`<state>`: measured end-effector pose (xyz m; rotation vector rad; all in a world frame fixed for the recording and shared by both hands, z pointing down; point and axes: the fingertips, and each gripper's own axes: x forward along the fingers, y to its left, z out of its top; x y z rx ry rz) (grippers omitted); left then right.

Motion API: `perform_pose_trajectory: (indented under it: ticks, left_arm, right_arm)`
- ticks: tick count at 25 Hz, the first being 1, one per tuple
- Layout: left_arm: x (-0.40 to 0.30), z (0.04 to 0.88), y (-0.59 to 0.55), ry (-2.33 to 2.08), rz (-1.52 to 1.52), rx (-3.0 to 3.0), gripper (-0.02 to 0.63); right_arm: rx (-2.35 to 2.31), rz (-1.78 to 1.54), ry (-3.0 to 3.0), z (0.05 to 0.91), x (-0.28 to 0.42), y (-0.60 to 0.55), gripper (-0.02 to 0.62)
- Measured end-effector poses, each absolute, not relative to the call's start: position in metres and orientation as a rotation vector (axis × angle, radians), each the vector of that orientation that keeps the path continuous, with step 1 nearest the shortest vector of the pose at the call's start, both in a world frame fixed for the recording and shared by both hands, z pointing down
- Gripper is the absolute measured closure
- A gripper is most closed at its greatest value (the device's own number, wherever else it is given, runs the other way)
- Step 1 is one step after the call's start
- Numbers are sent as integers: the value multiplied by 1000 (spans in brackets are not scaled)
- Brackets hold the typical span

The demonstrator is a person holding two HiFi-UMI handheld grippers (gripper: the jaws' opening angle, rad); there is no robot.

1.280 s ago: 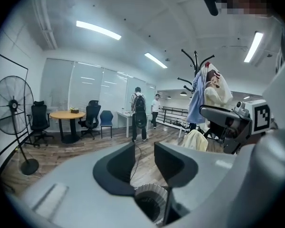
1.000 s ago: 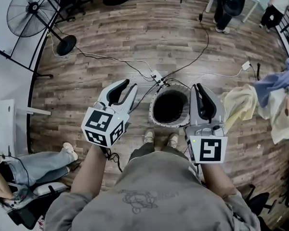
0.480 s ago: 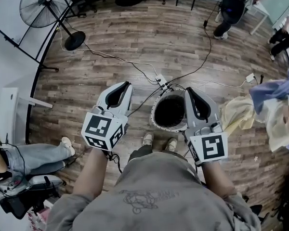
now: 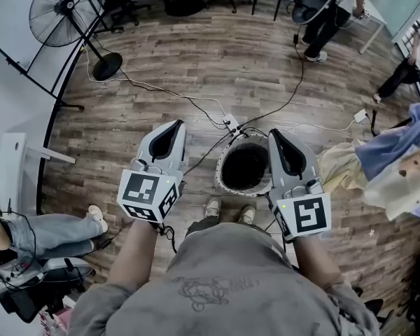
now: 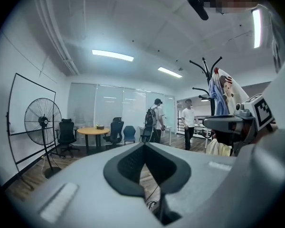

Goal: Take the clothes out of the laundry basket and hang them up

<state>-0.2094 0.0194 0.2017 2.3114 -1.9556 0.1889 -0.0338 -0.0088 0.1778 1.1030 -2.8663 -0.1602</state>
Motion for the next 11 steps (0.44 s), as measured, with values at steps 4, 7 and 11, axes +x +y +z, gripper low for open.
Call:
perform_pose_trajectory:
  ticks: [4,7,11]
  left_arm:
    - [-199,200,17,-1931,195,2332,604]
    - [-195,201,15,-1908,203,2336,604]
    - [-188,202,13,-1894,205,2348,604]
  right_arm:
    - [1122,-160,-2867,174,-26,-8,569]
    - [1127,-131,-2872,174,-24,-6,569]
    - [1135,-125,-2869,175,-20,-6,569]
